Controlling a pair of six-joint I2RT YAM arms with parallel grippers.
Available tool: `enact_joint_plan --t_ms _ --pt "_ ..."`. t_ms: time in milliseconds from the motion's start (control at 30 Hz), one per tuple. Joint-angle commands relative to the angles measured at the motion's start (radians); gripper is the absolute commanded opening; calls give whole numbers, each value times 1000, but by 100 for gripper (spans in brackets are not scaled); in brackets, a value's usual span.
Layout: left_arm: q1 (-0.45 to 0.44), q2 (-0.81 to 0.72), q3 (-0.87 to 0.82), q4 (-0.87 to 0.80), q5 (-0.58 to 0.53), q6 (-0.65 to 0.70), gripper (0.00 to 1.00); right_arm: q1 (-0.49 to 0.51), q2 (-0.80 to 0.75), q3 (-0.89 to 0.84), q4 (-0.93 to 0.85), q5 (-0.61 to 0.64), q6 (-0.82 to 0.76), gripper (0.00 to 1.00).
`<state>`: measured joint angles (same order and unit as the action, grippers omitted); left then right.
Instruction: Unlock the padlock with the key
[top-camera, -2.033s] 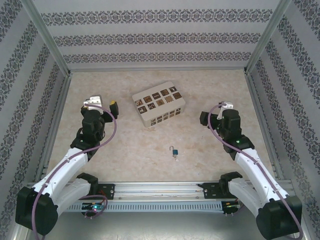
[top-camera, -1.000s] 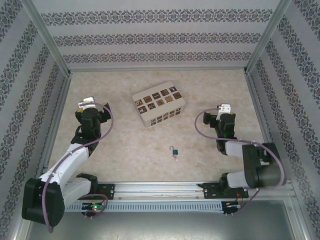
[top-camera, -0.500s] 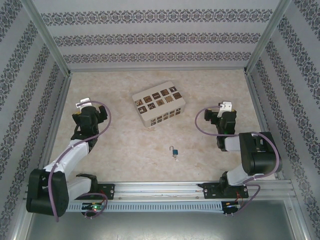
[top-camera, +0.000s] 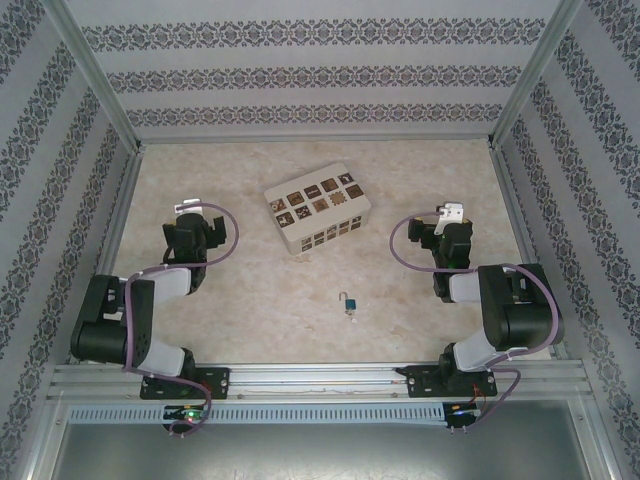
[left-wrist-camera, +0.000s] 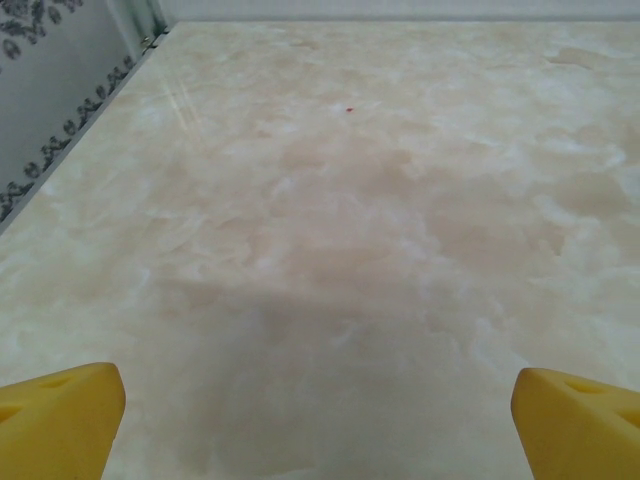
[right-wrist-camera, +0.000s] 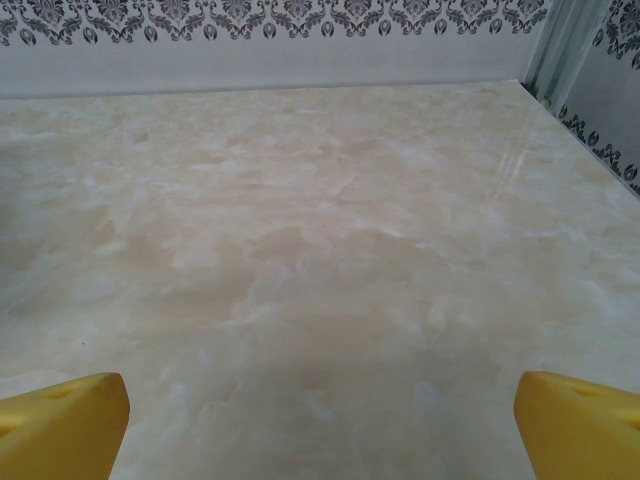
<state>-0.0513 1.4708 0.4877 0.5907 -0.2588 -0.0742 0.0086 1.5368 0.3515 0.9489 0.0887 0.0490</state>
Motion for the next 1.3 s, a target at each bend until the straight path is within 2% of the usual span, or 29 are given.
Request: enact_joint_plan --t_ms 0,167,267,333,400,1267 --pt "11 39 -43 192 73 56 99 -2 -6 13 17 -14 11 99" --pt "11 141 -149 487 104 73 99 -2 -6 14 17 -14 11 98" --pt "16 133 -148 469 101 62 99 -2 -6 14 18 -13 11 99" --pt "20 122 -115 382 92 50 99 -2 -6 14 17 -14 11 98" --pt "25 131 -123 422 102 52 99 -2 -6 14 17 -14 11 98" --pt "26 128 -123 411 101 53 99 13 -7 21 4 -10 -11 98"
